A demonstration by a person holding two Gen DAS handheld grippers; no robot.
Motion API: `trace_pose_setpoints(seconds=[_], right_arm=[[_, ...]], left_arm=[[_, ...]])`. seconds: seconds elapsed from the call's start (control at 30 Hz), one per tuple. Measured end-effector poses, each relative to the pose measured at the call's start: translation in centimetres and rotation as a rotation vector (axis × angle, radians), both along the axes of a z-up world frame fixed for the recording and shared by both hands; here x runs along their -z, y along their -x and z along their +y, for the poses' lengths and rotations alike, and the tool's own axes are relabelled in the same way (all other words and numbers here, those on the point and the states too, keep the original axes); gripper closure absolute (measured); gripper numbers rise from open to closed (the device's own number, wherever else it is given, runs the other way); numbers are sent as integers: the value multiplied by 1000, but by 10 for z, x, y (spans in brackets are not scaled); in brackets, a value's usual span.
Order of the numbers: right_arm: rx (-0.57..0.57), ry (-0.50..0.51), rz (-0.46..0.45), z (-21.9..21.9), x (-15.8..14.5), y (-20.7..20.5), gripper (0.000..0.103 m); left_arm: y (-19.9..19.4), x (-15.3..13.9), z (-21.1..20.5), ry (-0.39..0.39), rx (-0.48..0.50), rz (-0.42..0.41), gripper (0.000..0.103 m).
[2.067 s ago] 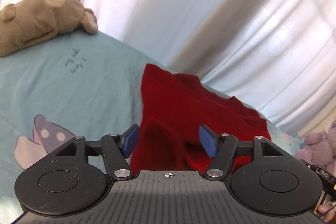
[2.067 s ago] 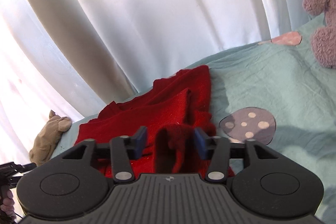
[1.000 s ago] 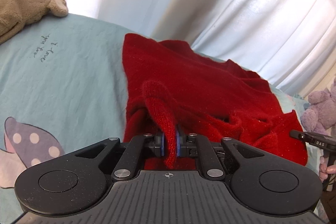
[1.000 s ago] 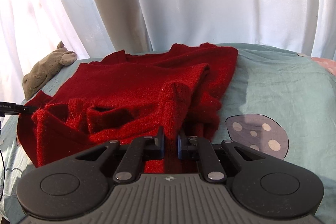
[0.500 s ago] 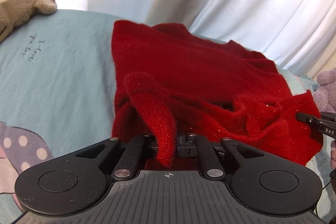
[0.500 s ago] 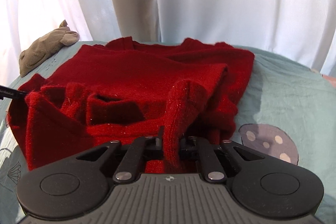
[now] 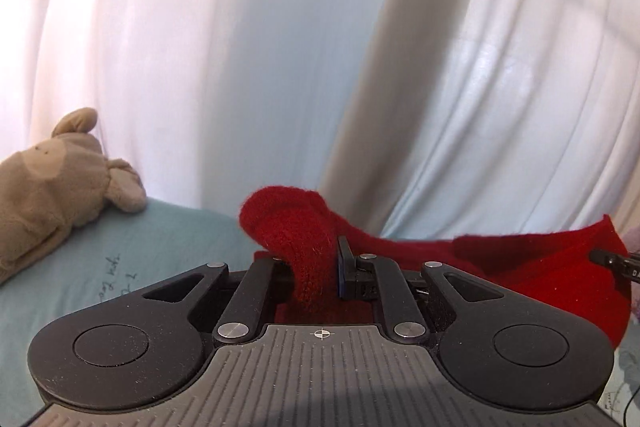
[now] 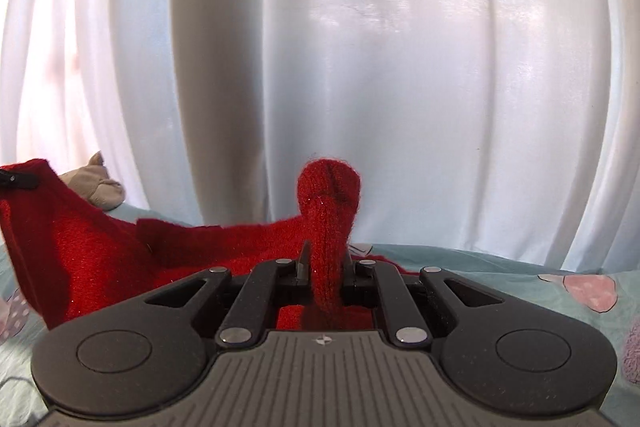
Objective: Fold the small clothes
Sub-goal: 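Pinch the folded cardigan with both grippers and lift the hem toward the collar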
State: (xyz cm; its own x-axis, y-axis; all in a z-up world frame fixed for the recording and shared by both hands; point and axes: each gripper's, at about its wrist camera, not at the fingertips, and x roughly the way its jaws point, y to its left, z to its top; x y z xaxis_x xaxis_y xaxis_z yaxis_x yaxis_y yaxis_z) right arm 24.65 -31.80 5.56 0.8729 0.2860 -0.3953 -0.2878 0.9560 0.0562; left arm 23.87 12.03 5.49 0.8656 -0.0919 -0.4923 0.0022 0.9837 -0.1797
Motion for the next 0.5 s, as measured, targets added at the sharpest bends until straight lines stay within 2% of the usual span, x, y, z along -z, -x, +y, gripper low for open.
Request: trace_pose_setpoints(seconds=[0.1,0.2,0.27,0.3,0.4,0.5], right_arm=[[45,-20,95,-4,23,-34,91],[66,-11,249,-3,57,-62,89],[62,-1,289,-1,68,-67,85],[52,4,287,0,69,-67,83],[24,10,281,-1,66,-64,82],[29,72,302,6,65,-69,82]], left_arm=[[-33,44,3,23,-33,129,84],[-51,82,6,71,-35,263,77],[-52,93,6,96,-32,286,60],[-51,95,8,102,-25,283,59],[-50,90,7,93,-11,276,62],[-56,84,7,87,-19,273,87]])
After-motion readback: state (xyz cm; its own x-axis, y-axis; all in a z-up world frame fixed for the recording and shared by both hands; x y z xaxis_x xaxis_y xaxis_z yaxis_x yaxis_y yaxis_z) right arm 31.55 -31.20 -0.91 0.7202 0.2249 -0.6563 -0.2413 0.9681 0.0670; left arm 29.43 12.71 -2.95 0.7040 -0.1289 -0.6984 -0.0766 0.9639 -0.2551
